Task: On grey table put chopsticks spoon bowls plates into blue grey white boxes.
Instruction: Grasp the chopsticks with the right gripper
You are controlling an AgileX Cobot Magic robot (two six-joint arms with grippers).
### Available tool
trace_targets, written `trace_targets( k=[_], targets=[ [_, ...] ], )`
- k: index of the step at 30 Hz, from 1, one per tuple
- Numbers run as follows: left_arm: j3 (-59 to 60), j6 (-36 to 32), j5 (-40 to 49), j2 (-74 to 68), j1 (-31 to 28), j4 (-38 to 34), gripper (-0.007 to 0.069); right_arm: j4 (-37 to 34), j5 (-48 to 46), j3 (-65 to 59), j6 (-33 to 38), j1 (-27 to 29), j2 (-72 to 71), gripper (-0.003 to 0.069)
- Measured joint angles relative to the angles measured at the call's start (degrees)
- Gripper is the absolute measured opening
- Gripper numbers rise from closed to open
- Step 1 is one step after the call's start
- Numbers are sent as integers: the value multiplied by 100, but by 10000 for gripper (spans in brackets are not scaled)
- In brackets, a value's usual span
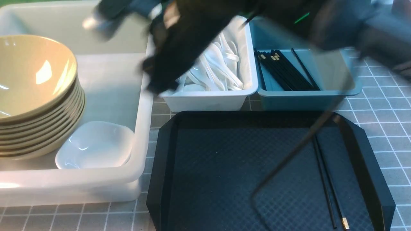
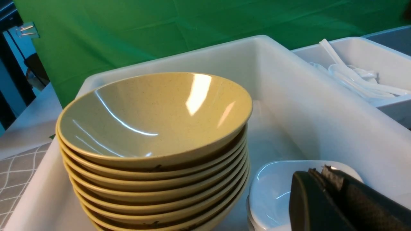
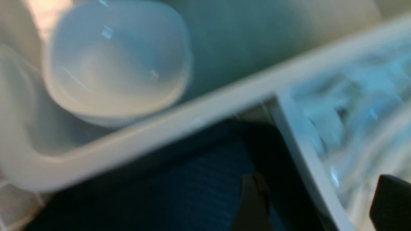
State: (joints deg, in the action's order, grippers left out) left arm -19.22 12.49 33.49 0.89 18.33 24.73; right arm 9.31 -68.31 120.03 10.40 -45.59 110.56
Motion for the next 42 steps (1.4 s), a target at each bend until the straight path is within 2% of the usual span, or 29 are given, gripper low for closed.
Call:
trace_targets(
  k=[3,6,7,8,12,16,21,25,28,30,31,36,37,39,42],
  targets=[
    [0,11,-2,0,0,2,-8,315,-132,-635,-499,353,-401,487],
    [0,12,3,0,0,2,-8,476,-21,-2718,-1177,1108,-1049,459],
    [0,12,3,0,0,2,-8,484,13,-2845,-1214,1108,-1080,457],
    [0,12,-3,0,0,2,-8,483,406,-3949,-1565,1472,-1321,451],
    [0,12,-62,0,0,2,-8,403,1256,-5615,-2269,1977,-1527,447],
    [0,12,-104,0,0,2,-8,27,2161,-6506,-2541,2269,-1526,447],
    [0,12,-234,0,0,2,-8,-79,2524,-6690,-2577,2492,-1344,443],
    [32,12,-310,0,0,7,-8,-144,2657,-6663,-2536,2592,-1162,384],
    [183,17,-519,0,0,161,-8,-304,2649,-6619,-2233,2585,-1083,256],
    [278,17,-626,0,0,265,-8,-442,2605,-6606,-1944,2567,-1068,147],
    [312,17,-661,0,0,285,-8,-487,2579,-6590,-1788,2567,-1068,122],
    [354,17,-767,0,0,328,-8,-677,2536,-6632,-1040,2466,-1248,121],
    [354,17,-775,0,0,344,-8,-704,2473,-6659,-914,2369,-1404,90],
    [354,17,-780,0,0,350,-8,-759,2413,-6690,-852,2209,-1694,64],
    [354,17,-785,0,0,355,-8,-809,2407,-6667,-780,2048,-2310,62]
  ],
)
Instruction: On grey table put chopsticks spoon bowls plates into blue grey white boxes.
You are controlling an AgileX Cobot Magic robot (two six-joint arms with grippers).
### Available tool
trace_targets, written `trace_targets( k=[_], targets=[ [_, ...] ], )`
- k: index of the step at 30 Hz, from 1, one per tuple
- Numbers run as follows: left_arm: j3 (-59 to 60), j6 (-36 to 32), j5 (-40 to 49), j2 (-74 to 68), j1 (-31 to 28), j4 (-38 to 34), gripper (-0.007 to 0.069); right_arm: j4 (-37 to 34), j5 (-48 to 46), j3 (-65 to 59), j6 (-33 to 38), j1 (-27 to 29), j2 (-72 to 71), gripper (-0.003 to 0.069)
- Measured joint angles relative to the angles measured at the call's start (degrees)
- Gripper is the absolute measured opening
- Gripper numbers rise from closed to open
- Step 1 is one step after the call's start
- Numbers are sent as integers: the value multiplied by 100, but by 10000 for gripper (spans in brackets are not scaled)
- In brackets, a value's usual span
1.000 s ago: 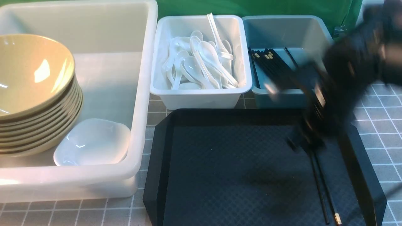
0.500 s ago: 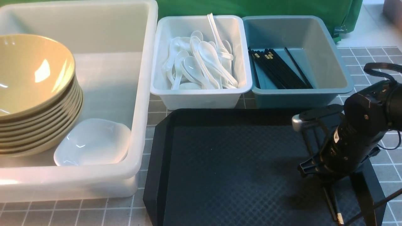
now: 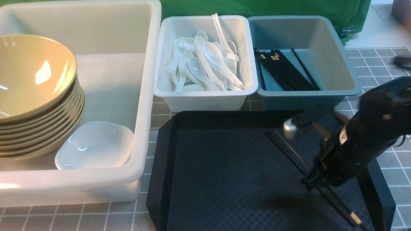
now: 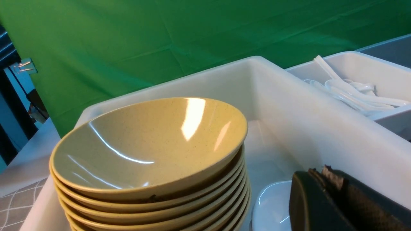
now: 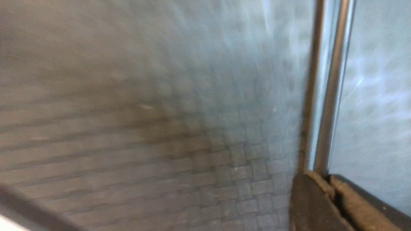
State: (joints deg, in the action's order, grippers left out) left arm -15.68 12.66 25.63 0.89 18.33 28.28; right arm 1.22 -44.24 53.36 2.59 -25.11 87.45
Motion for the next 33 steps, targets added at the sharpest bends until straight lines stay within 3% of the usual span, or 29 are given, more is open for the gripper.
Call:
trace_targets(
  k=[8,12,14,17,19,20,26,31,33],
  targets=[
    [0,0,-5,0,0,12,-8,17,281,447,180,-6,-932,62],
    [0,0,-5,0,0,12,-8,195,2020,797,291,43,-887,62],
    [0,0,-5,0,0,12,-8,225,3682,1134,304,230,-497,62],
    [0,0,-5,0,0,12,-8,239,4385,1771,235,517,281,104],
    [0,0,-5,0,0,12,-8,240,4300,2083,171,627,608,143],
    [0,0,-5,0,0,12,-8,245,3770,2568,129,768,1051,231],
    [0,0,-5,0,0,12,-8,264,1839,3360,172,879,1624,412],
    [0,0,-5,0,0,12,-8,264,-515,3750,323,824,1371,412],
    [0,0,-5,0,0,12,-8,264,-826,3661,323,780,1304,400]
  ],
)
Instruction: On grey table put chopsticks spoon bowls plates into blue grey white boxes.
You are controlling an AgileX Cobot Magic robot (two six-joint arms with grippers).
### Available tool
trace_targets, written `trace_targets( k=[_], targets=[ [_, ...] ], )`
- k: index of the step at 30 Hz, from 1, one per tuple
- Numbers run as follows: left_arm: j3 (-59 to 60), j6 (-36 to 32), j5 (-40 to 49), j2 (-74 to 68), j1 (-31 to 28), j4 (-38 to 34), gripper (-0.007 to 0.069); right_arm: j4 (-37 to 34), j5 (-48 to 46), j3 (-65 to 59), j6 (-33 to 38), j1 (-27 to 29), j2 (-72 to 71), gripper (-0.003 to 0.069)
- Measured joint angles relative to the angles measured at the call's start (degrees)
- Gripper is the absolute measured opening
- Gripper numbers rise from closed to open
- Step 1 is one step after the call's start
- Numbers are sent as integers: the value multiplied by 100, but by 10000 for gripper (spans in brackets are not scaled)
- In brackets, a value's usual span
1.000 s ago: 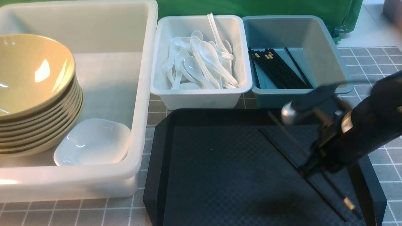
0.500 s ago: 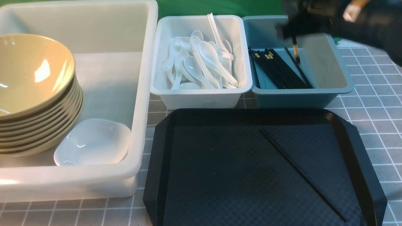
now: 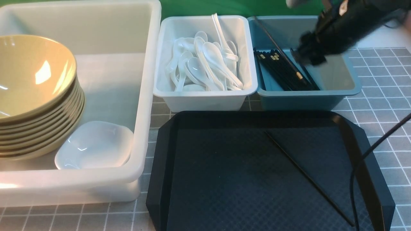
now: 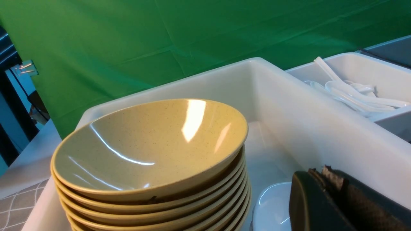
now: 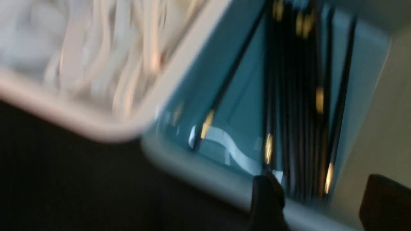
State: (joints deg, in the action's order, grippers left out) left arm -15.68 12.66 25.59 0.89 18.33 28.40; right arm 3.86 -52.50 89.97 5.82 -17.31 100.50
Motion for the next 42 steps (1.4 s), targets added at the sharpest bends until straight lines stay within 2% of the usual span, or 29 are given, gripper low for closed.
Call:
trace_targets(
  k=[1,4,8,12,16,18,19,20,21,23,27,30,32,35,37,39,42],
  targets=[
    [0,0,0,0,0,0,-8,0,-327,-511,6,-141,-113,372],
    [0,0,0,0,0,14,-8,0,-294,-1167,6,-320,-141,347],
    [0,0,0,0,0,50,-8,-38,361,-2529,6,-728,-130,319],
    [7,0,-13,0,0,66,-8,-43,1076,-3051,-64,-832,-125,314],
    [7,0,-48,0,0,83,-8,-43,1382,-3173,-152,-832,-62,281],
    [8,0,-48,0,0,85,-8,-43,1470,-3179,-158,-832,58,198],
    [8,0,-48,0,0,85,-8,-43,1470,-3179,-158,-832,58,190],
    [8,0,-48,0,0,85,-8,-43,1476,-3186,-145,-832,114,111],
    [8,0,-48,0,0,85,-8,-43,1470,-3186,-145,-832,119,76],
    [8,0,-48,0,0,85,-8,-79,1366,-3158,-41,-832,63,55],
    [8,0,-48,0,0,89,-8,-342,1118,-2945,332,-832,-405,50],
    [8,0,-48,0,0,89,-8,-386,1299,-2495,557,-832,-1135,50],
    [8,0,-48,0,0,89,-8,-335,2054,-2249,623,-812,-1448,50],
    [8,0,-48,0,0,101,-8,-279,4322,-2133,616,-538,-1469,53],
    [8,0,-48,0,0,107,-8,-274,5313,-1988,404,-255,-1133,83],
    [8,0,-48,0,0,135,-8,-274,5478,-1811,257,-92,-882,131],
    [12,0,23,0,0,213,-8,-266,5164,-1505,77,149,-474,232]
  ],
)
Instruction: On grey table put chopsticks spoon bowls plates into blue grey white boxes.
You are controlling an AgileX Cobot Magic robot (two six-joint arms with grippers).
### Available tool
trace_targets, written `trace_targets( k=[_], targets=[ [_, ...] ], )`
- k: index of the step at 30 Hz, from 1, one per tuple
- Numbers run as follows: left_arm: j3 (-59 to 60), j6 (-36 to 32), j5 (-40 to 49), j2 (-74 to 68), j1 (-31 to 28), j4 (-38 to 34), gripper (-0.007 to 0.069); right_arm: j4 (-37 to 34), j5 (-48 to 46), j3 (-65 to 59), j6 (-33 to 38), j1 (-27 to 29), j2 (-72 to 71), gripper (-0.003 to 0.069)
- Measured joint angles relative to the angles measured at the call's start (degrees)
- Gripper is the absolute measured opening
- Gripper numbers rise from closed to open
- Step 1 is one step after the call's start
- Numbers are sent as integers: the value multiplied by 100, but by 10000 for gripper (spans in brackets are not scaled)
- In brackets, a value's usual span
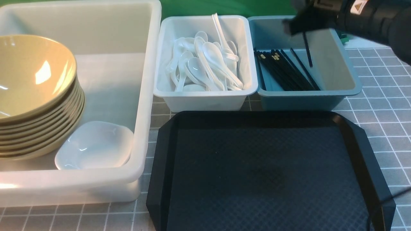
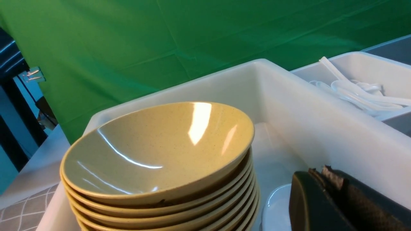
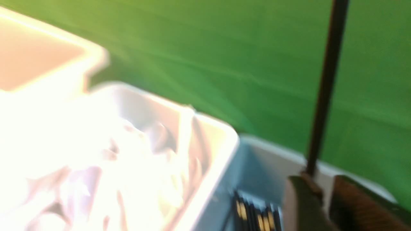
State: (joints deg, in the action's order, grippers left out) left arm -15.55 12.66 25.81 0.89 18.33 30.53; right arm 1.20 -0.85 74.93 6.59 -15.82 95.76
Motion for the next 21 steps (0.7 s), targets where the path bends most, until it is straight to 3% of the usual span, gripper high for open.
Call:
trace_targets(
  k=[2,5,8,12,14,21],
  targets=[
    [0,0,144,0,0,22,-8,0,-641,194,-146,68,87,299],
    [0,0,414,0,0,22,-8,7,-1624,515,-145,100,-31,326],
    [0,0,649,0,0,22,-8,-2,-2270,460,135,82,-867,219],
    [0,0,766,0,0,22,-8,-2,-1928,-328,377,38,-2196,73],
    [0,0,777,0,0,22,-8,-2,-1553,-900,401,38,-2866,41],
    [1,0,791,0,0,22,-8,-8,343,-3906,512,38,-5357,31]
  ],
)
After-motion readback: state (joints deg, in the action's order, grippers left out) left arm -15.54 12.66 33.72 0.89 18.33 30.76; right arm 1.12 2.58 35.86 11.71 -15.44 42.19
